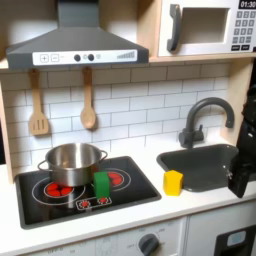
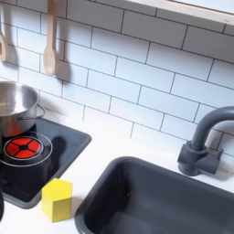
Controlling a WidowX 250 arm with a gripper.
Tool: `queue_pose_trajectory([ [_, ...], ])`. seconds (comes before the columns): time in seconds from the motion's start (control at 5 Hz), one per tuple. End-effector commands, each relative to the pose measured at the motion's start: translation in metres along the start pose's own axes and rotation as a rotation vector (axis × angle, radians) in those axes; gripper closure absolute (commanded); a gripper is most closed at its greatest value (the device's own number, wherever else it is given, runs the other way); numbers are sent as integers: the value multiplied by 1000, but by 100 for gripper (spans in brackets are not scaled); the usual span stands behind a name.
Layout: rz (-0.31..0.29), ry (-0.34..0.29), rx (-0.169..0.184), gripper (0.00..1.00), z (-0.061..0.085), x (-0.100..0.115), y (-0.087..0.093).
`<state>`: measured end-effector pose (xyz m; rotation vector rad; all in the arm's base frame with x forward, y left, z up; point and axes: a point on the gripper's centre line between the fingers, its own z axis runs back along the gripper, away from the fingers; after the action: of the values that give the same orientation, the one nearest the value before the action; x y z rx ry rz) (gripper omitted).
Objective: Reach green block
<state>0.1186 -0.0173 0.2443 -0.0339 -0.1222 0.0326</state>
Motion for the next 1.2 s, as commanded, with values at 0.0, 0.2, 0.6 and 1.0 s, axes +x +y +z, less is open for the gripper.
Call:
queue_pose_trajectory([
  [0.0,0,2,0,0,0,0,0],
  [0.2,22,-38,12,0,-4,23,6],
  [0.6,52,-29,40,0,-17,61,33],
  [1.0,22,-57,48,0,-18,93,55],
])
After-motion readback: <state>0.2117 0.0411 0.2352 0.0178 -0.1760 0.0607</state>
